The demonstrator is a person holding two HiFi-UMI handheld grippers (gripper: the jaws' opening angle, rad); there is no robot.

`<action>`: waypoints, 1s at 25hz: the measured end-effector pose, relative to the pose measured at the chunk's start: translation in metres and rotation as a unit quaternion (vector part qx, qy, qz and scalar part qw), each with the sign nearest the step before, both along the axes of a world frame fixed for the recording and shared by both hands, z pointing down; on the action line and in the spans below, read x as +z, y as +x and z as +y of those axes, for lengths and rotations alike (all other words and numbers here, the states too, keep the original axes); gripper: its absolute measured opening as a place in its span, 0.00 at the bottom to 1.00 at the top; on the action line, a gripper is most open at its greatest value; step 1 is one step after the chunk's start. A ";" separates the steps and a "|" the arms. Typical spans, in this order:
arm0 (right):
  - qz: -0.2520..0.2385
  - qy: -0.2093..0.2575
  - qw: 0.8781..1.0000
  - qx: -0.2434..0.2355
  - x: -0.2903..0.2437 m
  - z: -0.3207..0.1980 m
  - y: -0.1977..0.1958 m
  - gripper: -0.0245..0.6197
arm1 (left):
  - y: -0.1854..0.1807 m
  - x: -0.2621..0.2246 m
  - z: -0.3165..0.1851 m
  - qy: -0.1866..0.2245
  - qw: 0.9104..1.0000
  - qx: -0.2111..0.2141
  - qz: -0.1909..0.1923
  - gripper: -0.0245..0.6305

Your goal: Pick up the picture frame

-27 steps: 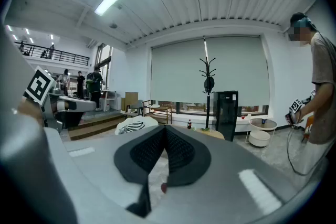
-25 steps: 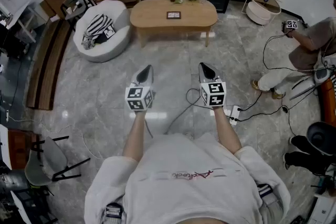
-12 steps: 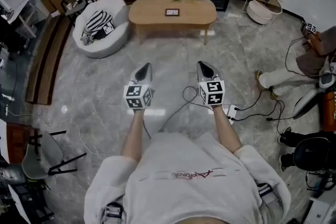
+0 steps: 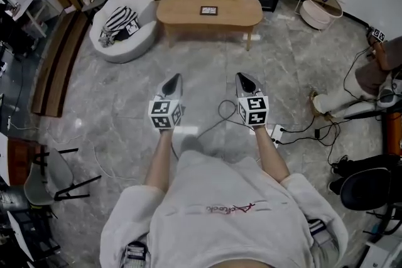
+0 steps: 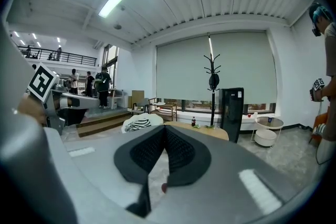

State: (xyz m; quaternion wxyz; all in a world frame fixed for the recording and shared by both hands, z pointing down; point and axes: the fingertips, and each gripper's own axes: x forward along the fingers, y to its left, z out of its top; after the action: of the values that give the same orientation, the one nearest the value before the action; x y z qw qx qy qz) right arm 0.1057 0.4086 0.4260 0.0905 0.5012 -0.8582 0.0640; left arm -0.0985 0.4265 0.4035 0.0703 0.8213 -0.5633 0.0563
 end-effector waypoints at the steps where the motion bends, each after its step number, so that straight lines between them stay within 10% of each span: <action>1: -0.001 -0.001 1.000 -0.001 0.001 -0.001 0.001 0.05 | 0.002 0.000 0.000 0.000 1.000 -0.001 0.000 0.04; 25: 0.000 -0.012 1.000 -0.015 0.019 -0.047 0.005 0.05 | 0.013 0.013 -0.052 -0.006 1.000 -0.007 0.012 0.04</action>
State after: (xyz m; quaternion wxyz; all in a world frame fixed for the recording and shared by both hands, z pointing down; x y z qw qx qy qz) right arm 0.1107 0.3616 0.4450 0.0972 0.4873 -0.8647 0.0735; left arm -0.0852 0.3742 0.4163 0.0825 0.8173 -0.5682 0.0495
